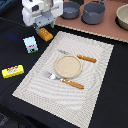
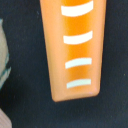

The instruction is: Place the bread, butter, and milk from the table onto the serving area.

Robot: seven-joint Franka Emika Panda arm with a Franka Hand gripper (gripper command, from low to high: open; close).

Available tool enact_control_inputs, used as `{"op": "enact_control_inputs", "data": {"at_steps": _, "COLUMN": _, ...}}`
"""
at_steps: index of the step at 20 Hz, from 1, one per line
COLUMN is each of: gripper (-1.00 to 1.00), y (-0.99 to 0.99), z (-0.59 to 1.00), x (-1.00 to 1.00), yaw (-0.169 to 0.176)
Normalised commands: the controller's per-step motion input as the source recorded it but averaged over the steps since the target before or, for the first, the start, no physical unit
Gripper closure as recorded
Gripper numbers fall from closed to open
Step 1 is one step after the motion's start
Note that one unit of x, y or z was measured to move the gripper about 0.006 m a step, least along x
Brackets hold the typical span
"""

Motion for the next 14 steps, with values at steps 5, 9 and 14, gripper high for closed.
{"op": "enact_control_inputs", "data": {"at_steps": 5, "gripper": -1.0, "y": 0.06, "z": -0.29, "x": -0.15, "yaw": 0.0}}
{"op": "enact_control_inputs", "data": {"at_steps": 9, "gripper": -1.0, "y": 0.04, "z": -0.25, "x": -0.15, "yaw": 0.0}}
{"op": "enact_control_inputs", "data": {"at_steps": 14, "gripper": 1.0, "y": 0.0, "z": -0.15, "x": -0.1, "yaw": 0.0}}
